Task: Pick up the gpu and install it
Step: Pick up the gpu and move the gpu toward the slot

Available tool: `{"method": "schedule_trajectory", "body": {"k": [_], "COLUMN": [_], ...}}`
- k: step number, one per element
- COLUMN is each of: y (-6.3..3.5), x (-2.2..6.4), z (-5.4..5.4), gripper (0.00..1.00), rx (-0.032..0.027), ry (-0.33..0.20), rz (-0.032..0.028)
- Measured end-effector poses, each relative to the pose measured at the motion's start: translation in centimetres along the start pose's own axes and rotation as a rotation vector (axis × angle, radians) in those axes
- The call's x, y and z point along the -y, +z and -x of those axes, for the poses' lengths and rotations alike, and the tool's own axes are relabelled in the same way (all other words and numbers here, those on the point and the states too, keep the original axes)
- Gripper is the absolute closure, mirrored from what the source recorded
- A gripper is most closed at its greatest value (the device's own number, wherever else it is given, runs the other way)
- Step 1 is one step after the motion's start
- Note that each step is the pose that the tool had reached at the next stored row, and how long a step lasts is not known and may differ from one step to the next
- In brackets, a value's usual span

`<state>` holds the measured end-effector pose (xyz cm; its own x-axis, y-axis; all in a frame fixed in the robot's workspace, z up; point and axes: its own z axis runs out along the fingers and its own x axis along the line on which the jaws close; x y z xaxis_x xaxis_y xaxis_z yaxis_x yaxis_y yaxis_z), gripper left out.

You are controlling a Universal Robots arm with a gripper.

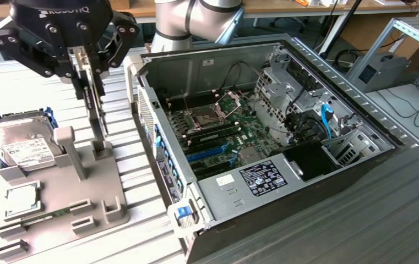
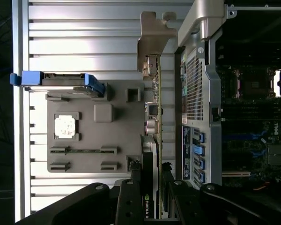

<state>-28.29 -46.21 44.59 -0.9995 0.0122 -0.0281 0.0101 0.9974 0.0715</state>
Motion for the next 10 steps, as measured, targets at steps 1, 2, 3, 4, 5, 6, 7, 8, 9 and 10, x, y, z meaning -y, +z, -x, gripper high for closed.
{"method": "schedule_trajectory", "body": {"k": [1, 2, 3, 4, 5, 6, 7, 8, 9, 10], "y": [0.0, -0.01, -0.02, -0.03, -0.03, -0.04, -0.05, -0.05, -0.05, -0.05], "x": [0.0, -0.01, -0.01, -0.02, -0.02, -0.03, -0.03, -0.04, -0.05, -0.05], "z": [0.2, 0.6, 0.8, 1.1, 1.3, 1.6, 1.9, 2.2, 2.5, 2.8], "gripper": [0.73, 0.73, 0.73, 0.73, 0.73, 0.73, 0.73, 0.73, 0.73, 0.73], "rx": [0.0001, 0.0001, 0.0, 0.0001, 0.0001, 0.0001, 0.0, 0.0, 0.0, 0.0001], "ry": [0.0, 0.0, 0.0, 0.0, 0.0, 0.0, 0.0, 0.0, 0.0, 0.0], "rz": [0.0001, 0.0001, 0.0, 0.0001, 0.0001, 0.0001, 0.0, 0.0001, 0.0, 0.0]}}
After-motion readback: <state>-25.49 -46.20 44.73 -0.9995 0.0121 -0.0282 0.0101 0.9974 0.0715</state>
